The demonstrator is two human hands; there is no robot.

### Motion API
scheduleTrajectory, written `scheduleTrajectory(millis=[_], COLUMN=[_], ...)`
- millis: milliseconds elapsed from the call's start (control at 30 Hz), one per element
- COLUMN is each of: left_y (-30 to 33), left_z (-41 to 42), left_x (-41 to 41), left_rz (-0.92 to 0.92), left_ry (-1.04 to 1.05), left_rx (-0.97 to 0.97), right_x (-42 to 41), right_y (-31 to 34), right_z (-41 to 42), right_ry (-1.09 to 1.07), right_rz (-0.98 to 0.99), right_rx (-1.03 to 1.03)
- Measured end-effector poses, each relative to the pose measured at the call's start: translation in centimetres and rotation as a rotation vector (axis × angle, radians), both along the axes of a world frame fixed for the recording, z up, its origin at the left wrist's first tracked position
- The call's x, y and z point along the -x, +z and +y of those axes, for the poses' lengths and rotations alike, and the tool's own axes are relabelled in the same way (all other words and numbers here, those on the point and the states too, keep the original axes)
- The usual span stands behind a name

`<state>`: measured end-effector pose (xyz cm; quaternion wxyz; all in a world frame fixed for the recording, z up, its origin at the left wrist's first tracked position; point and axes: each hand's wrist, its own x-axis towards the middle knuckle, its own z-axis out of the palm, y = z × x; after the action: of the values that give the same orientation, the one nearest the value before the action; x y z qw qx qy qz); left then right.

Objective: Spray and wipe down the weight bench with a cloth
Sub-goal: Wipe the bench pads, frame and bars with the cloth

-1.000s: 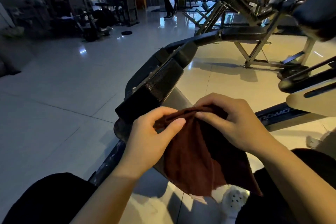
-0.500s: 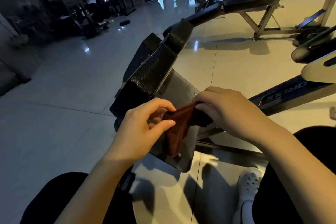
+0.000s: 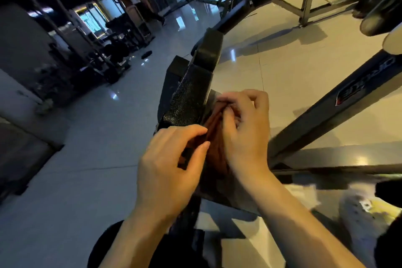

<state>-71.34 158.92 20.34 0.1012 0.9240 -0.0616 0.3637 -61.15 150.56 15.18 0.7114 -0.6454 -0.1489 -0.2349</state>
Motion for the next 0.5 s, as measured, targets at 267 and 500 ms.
scheduleTrajectory(millis=[267, 500], left_y=[2.5, 1.2], left_z=[6.2, 6.4], left_x=[-5.5, -6.5], left_rz=[0.113, 0.087], left_ry=[-0.096, -0.201], left_rx=[-0.249, -0.223], right_x=[3.1, 3.3], right_y=[-1.9, -0.9], right_z=[7.8, 8.3], right_ry=[0.248, 0.54], right_rz=[0.437, 0.369], right_rx=[-0.613, -0.843])
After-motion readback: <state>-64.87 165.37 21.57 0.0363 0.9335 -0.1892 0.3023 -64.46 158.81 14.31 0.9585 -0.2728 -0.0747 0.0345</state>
